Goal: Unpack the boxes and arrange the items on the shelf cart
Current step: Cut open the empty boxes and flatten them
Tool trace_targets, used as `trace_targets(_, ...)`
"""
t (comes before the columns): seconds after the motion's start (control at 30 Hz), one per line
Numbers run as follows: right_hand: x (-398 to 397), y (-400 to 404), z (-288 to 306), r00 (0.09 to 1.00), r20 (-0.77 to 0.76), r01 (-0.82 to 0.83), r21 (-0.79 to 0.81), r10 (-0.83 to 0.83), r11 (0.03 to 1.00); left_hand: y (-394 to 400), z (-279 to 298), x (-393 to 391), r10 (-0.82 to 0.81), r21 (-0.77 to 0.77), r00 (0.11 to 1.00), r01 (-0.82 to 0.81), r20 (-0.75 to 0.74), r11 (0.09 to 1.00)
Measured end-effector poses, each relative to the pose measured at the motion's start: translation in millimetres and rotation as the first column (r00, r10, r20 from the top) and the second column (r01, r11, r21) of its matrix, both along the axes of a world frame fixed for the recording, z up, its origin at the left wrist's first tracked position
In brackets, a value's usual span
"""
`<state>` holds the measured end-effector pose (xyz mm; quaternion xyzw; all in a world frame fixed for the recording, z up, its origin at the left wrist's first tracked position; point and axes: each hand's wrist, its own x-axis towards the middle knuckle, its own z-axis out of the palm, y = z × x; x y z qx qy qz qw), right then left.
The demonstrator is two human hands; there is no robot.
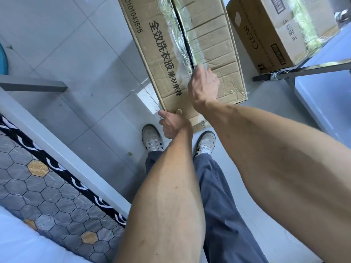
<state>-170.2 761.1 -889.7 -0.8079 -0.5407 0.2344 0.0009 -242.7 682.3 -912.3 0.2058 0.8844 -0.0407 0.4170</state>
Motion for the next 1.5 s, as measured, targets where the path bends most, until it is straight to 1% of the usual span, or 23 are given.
trace_targets(0.07,-8.4,21.1,1.9,0.999,-0.035,-0.033,0.074,0.035,0.997,-3.4,-0.9,-3.3,-0.049,-0.003,0.999,0.049,0.003,0.999)
trace_targets(0.1,-11.8,27.7,2.6,0.998,-0.034,-0.044,0.07,0.046,0.997,-5.1,-1.6,-5.8,-0.078,0.002,0.997,0.078,0.0,0.997)
trace_targets(0.13,-13.0,28.9,3.4,1.0,-0.017,-0.024,0.031,0.024,0.999,-7.0,-1.4,-8.1,-0.102,0.002,0.995,0.102,-0.005,0.995)
trace_targets(0.23,-8.7,8.6,6.3,0.982,0.026,0.191,-0.108,-0.19,0.976,-7.1,-1.8,-9.3,-0.117,0.004,0.993,0.117,-0.011,0.993)
trace_targets(0.27,-5.4,-3.6,7.9,0.978,0.033,0.208,-0.133,-0.206,0.969,-6.4,-2.1,-8.9,-0.118,0.007,0.993,0.118,-0.018,0.993)
trace_targets(0.37,10.4,-40.2,8.4,0.998,0.016,0.07,-0.158,-0.068,0.985,-5.3,-4.1,-6.3,-0.126,0.015,0.991,0.127,-0.043,0.992)
trace_targets(0.47,26.2,-70.8,10.4,0.997,-0.056,-0.055,-0.193,0.046,0.98,-6.0,-3.8,-4.1,-0.122,0.018,0.99,0.124,-0.068,0.992)
trace_targets(0.57,32.3,-80.5,16.0,0.992,-0.098,-0.097,-0.217,0.077,0.971,-9.3,-5.5,-2.9,-0.1,0.025,0.992,0.102,-0.079,0.994)
trace_targets(0.67,33.3,-81.3,21.3,0.987,-0.081,-0.158,-0.253,0.142,0.954,-11.7,-6.6,-3.3,-0.103,0.024,0.991,0.105,-0.089,0.994)
trace_targets(0.77,34.7,-81.0,27.0,0.975,-0.078,-0.22,-0.249,0.206,0.943,-10.7,-7.0,-2.8,-0.146,0.016,0.984,0.149,-0.102,0.989)
trace_targets(0.83,34.9,-82.5,30.4,0.977,-0.079,-0.213,-0.245,0.2,0.946,-8.6,-7.7,0.0,-0.174,0.013,0.98,0.176,-0.1,0.984)
trace_targets(1.0,33.2,-115.2,26.8,0.991,-0.045,-0.136,-0.299,0.128,0.945,-6.4,-10.9,3.4,-0.162,0.004,0.98,0.164,-0.113,0.987)
trace_targets(1.07,32.2,-125.7,24.2,0.996,-0.038,-0.093,-0.31,0.085,0.946,-10.9,-12.4,0.6,-0.189,-0.001,0.975,0.19,-0.121,0.982)
trace_targets(1.2,31.5,-129.1,23.4,0.995,-0.024,0.083,-0.313,-0.096,0.946,-13.2,-13.7,-1.2,-0.228,0.013,0.966,0.232,-0.123,0.973)
trace_targets(1.3,32.8,-129.5,26.5,0.97,-0.058,0.207,-0.315,-0.236,0.926,-9.7,-12.5,-0.2,-0.229,-0.003,0.968,0.23,-0.099,0.973)
trace_targets(1.4,34.9,-125.9,29.0,0.926,-0.071,0.328,-0.331,-0.37,0.885,-9.6,-9.5,0.6,-0.22,-0.021,0.972,0.219,-0.089,0.976)
trace_targets(1.47,38.0,-127.4,27.5,0.895,-0.082,0.397,-0.298,-0.438,0.868,-9.5,-4.4,6.2,-0.222,-0.012,0.968,0.222,-0.116,0.975)
trace_targets(1.5,39.2,-131.3,27.1,0.889,-0.084,0.419,-0.249,-0.45,0.873,-8.1,-1.7,10.7,-0.234,0.017,0.96,0.24,-0.154,0.971)
